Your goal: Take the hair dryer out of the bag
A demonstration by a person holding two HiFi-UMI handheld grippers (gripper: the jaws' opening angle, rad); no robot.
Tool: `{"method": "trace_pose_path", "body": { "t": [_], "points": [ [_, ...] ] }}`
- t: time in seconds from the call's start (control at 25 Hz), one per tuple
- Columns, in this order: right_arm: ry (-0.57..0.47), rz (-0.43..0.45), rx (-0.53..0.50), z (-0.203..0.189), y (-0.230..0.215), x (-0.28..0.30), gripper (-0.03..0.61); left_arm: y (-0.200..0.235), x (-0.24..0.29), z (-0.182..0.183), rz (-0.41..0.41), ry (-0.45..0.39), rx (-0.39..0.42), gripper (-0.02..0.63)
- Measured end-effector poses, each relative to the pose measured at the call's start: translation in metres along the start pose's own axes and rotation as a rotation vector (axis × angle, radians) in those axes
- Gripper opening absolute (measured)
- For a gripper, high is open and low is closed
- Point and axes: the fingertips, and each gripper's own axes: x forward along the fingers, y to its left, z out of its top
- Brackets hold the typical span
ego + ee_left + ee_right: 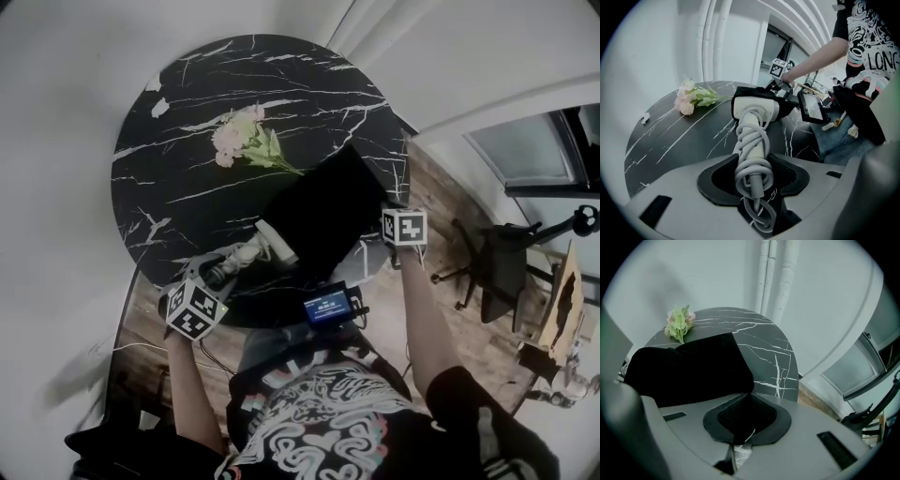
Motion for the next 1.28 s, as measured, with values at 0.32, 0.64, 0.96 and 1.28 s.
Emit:
{"method": "trace_pose_path", "body": {
  "t": [0.32, 0.64, 0.96, 1.28],
  "points": [
    [0.039, -0.105, -0.129, -0.005, 0.007, 0.003, 0.026, -0.002, -0.004, -0.016, 0.006, 0.032, -0.029, 0.201],
    [0.099, -0.13, -0.113, -0.014, 0.004, 0.004, 0.026, -0.005, -0.009, -0.027, 0.011, 0.044, -0.041, 0.201],
    [0.013, -0.11, -0.107, 0.006, 0.004, -0.009, 0.028, -0.008, -0.005, -0.046, 0.058, 0.111, -0.043, 0.211],
    [-0.151, -0.083, -0.034, 0.021, 0.014, -0.055, 0.114, 0.005, -0.042, -0.034, 0.186, -0.075, -0.171, 0.321]
  ]
}}
